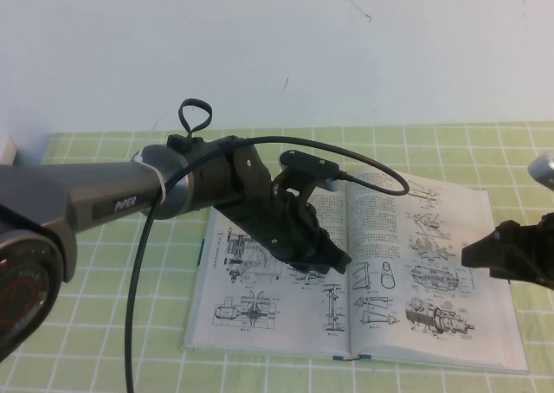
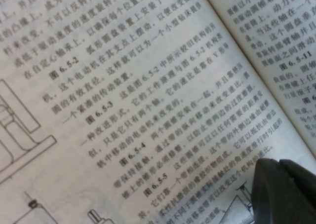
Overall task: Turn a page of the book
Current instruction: Open the closed book
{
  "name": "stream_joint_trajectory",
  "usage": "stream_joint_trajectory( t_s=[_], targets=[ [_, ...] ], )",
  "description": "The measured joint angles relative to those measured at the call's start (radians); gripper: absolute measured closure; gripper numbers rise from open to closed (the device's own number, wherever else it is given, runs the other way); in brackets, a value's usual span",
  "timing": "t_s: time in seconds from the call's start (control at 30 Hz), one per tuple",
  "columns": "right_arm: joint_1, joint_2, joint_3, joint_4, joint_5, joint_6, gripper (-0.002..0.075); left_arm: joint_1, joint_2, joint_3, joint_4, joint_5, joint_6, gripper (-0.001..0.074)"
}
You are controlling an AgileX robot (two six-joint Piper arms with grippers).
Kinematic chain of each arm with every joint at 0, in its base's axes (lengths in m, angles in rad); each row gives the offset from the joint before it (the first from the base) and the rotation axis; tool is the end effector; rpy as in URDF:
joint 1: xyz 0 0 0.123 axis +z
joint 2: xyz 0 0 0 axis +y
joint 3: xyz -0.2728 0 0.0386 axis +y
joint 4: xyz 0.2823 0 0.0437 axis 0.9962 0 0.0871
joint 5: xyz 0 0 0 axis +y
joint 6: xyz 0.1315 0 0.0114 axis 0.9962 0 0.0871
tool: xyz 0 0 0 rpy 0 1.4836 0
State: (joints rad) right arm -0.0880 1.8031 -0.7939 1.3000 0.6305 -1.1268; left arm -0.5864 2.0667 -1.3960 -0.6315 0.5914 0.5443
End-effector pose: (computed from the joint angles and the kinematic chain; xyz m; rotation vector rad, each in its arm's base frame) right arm 0.3408 0.0453 0.0664 0.0733 2.5886 0.8123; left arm 0.3680 -0.2967 0.0934 0.8879 2.5518 -0.6331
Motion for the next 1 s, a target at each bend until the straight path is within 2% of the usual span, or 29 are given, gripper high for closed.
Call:
stream_joint_trajectory(
  t_s=[0.33,1.0],
  targets=[
    [0.000,0.086,0.000,0.072,0.060,-0.047,0.0334,0.000,0.000,0.000,0.000,0.000,0.000,0.0739],
    [0.000,0.160,-0.003,0.199,0.176,-0.081,0.0339,0.000,0.000,0.000,0.000,-0.002,0.002,0.0739]
  ],
)
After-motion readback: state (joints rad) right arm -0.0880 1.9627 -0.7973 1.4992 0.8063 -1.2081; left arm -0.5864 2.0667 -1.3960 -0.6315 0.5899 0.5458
